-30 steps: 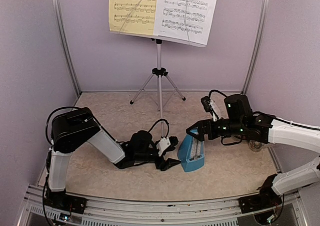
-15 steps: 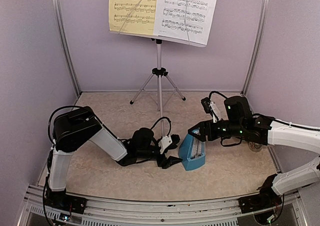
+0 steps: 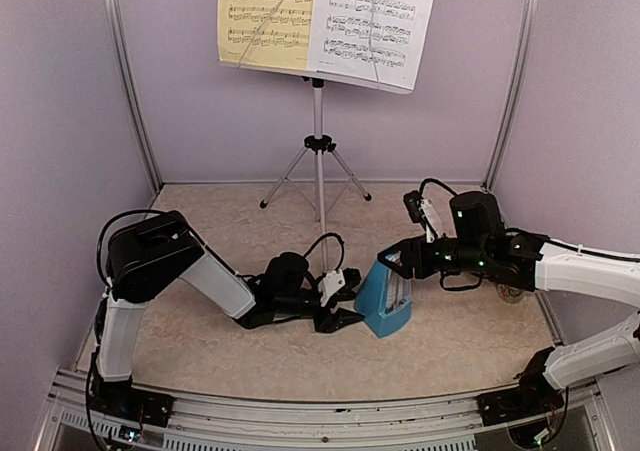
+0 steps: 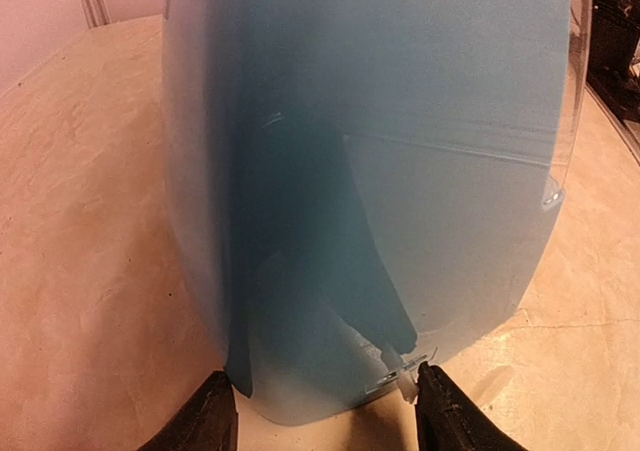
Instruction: Set up the instrument practice props
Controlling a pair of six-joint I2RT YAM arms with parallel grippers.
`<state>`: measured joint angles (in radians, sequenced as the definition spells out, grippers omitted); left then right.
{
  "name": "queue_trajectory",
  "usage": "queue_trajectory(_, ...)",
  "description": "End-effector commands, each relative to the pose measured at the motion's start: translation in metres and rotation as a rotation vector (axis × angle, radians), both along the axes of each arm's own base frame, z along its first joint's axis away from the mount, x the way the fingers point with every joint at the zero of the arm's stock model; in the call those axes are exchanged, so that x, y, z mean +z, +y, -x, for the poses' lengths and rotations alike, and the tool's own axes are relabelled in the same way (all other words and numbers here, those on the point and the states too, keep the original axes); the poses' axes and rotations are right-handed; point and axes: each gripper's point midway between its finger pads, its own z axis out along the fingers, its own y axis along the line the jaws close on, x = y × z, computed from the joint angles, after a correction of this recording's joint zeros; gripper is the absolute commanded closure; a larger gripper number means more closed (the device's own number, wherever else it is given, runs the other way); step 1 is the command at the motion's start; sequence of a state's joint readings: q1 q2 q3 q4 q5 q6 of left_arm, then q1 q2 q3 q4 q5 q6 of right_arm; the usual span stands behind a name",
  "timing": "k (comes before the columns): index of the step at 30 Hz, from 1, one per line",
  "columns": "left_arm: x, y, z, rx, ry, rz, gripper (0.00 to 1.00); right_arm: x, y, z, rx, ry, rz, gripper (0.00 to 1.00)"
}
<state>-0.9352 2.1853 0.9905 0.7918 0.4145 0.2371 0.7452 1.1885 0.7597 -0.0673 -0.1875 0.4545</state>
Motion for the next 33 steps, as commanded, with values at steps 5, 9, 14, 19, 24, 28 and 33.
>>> queue_trajectory(5,-0.004,0.003,-0.009,0.028,-0.02,-0.019,0.35,-0.013,0.004,0.014,0.046,0.066,0.003,0.31)
queue_trajectory(9,0.008,0.013,-0.005,0.052,-0.031,0.008,0.25,0.007,0.002,0.013,0.039,0.026,-0.017,0.12)
queue_trajectory(14,0.025,0.036,0.002,0.114,-0.027,0.052,0.21,0.05,-0.02,0.0,0.006,-0.081,-0.069,0.03)
queue_trajectory(19,0.032,0.057,0.008,0.172,0.003,0.089,0.21,0.049,-0.064,-0.019,-0.106,-0.075,-0.104,0.05)
queue_trajectory(24,0.036,0.069,0.01,0.212,0.035,0.113,0.22,0.013,-0.087,-0.029,-0.203,-0.02,-0.048,0.14)
queue_trajectory(28,0.039,0.07,0.01,0.222,0.044,0.125,0.23,-0.034,-0.098,-0.033,-0.248,0.061,0.05,0.26)
queue_trajectory(33,0.041,0.07,0.007,0.233,0.043,0.132,0.24,-0.089,-0.099,-0.021,-0.232,0.16,0.099,0.36)
